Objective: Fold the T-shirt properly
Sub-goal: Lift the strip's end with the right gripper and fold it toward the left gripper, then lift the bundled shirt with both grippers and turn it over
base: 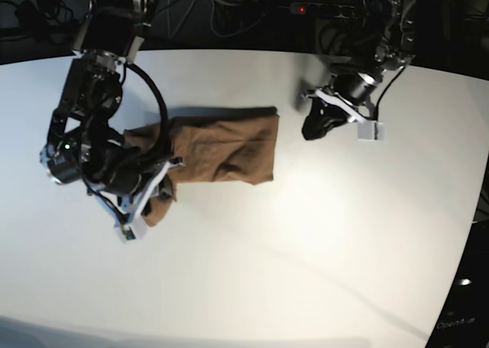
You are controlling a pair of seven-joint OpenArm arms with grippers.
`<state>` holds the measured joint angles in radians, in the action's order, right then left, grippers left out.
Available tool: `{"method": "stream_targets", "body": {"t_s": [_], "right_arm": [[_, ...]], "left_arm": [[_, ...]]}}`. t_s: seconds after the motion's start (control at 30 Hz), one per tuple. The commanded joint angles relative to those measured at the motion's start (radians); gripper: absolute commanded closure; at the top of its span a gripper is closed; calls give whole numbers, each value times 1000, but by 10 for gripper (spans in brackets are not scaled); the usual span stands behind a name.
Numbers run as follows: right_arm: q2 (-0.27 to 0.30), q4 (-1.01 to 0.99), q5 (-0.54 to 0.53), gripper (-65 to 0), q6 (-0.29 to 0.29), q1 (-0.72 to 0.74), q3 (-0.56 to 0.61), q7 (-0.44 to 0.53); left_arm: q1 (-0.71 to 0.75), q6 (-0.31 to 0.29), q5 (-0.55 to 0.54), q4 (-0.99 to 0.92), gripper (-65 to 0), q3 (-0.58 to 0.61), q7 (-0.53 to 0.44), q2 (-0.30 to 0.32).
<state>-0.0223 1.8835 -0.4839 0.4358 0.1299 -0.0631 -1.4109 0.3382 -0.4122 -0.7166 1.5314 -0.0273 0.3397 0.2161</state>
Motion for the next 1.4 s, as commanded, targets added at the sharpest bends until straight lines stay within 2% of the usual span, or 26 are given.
{"method": "stream_targets", "body": {"t_s": [0.0,0.2,0.4,0.53,0.77,0.93,1.07,1.37], "right_arm": [[-3,20,-25,-25,-1,18,18,15],[-3,41,-26,-10,1,-54,131,15],[-5,40,-26,-10,-2,-109,217,98],[-29,38,-26,-9,-48,-111,256,114],[-46,38,-26,-9,-96,-111,342,135],[-46,40,-26,-7,-140,-123,385,152],[-47,40,-26,-7,-142,-134,401,158],[-47,38,-26,-7,-142,-135,501,158]], "left_arm": [[3,-15,-13,1,-23,-13,-20,10],[5,-17,-13,-58,-23,-29,-20,29],[-6,-12,-13,-67,-22,-29,-20,29],[-34,-11,-13,-67,-22,-24,-21,26],[-116,-9,-13,-150,-22,-18,-20,21],[-182,-9,-11,-242,-22,53,-20,7],[-232,-9,-13,-311,-22,100,-27,-11],[-232,-9,-11,-317,-22,103,-23,-24]]}}
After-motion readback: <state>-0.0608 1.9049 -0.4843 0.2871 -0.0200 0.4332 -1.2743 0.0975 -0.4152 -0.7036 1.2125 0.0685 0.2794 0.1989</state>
